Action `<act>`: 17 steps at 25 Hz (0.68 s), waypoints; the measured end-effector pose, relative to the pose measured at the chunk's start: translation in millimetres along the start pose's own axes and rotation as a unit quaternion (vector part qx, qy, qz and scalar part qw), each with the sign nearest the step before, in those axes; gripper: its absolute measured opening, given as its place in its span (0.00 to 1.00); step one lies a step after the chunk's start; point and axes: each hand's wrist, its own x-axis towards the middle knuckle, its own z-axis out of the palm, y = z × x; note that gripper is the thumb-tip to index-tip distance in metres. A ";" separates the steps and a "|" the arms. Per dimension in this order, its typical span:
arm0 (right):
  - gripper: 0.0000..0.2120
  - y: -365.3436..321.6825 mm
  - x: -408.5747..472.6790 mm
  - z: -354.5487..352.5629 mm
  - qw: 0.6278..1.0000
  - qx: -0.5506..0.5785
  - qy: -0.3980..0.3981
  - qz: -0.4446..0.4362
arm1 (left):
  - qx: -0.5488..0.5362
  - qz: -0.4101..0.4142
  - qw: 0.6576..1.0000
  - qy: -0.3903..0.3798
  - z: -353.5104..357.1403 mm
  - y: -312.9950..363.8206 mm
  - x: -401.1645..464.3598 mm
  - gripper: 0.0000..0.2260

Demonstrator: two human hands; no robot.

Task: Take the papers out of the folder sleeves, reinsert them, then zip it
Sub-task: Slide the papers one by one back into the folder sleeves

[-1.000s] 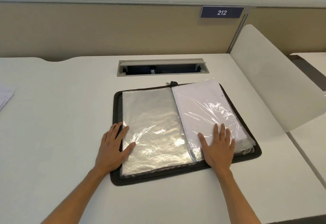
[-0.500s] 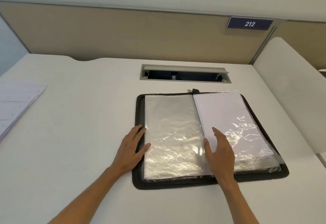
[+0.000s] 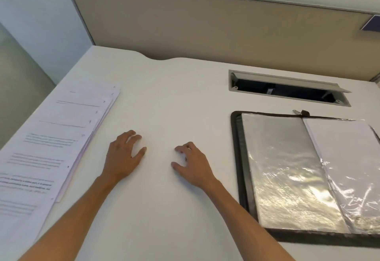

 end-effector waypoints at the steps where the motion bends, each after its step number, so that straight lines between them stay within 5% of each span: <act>1: 0.22 -7.6 19.3 4.5 1.000 -0.003 -0.004 0.001 | 0.032 0.012 0.999 0.008 -2.2 -9.8 6.7 0.26; 7: 0.22 -56.0 141.1 21.5 0.998 -0.035 -0.051 -0.007 | 0.160 -0.041 0.985 0.042 -4.3 -51.4 73.2 0.27; 17: 0.26 -132.8 326.3 35.6 0.983 -0.143 -0.118 0.019 | 0.100 -0.184 0.978 0.003 15.4 -61.6 125.4 0.37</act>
